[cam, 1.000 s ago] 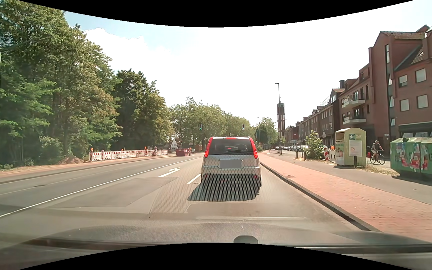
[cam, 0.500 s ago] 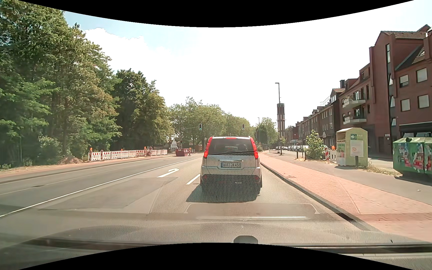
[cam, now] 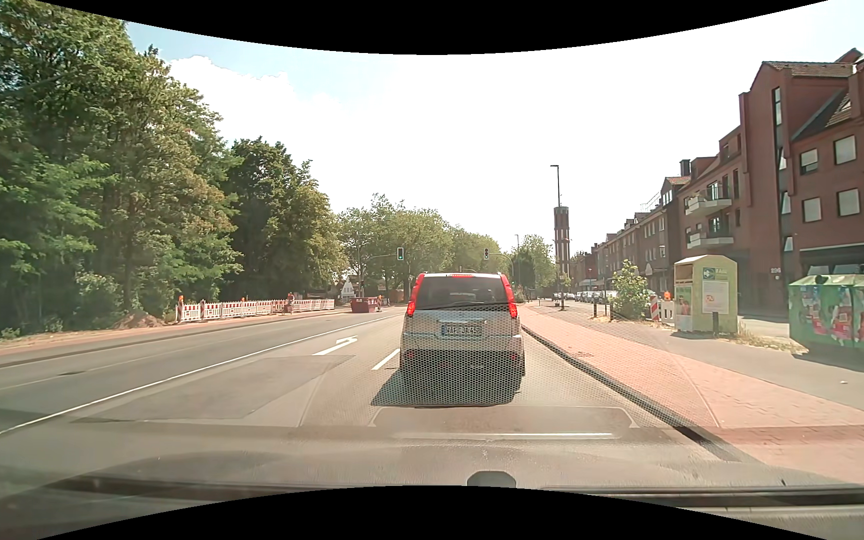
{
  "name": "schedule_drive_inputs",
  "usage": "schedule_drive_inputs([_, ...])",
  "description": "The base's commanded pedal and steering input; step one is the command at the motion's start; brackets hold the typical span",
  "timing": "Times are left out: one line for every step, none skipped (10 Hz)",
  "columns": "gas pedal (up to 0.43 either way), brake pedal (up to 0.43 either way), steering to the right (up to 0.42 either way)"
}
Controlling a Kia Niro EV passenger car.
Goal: Follow the waypoints while adhering to traffic rules and regulations
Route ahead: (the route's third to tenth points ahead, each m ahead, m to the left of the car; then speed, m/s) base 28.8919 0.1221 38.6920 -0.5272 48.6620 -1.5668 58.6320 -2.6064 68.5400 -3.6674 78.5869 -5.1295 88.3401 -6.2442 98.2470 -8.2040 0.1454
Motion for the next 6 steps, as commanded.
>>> schedule_drive_inputs([0.0, 0.018, 0.01])
schedule_drive_inputs([0.0, 0.018, 0.01])
schedule_drive_inputs([0.0, 0.018, 0.01])
schedule_drive_inputs([0.0, 0.018, 0.01])
schedule_drive_inputs([0.0, 0.018, 0.01])
schedule_drive_inputs([0.0, 0.018, 0.01])
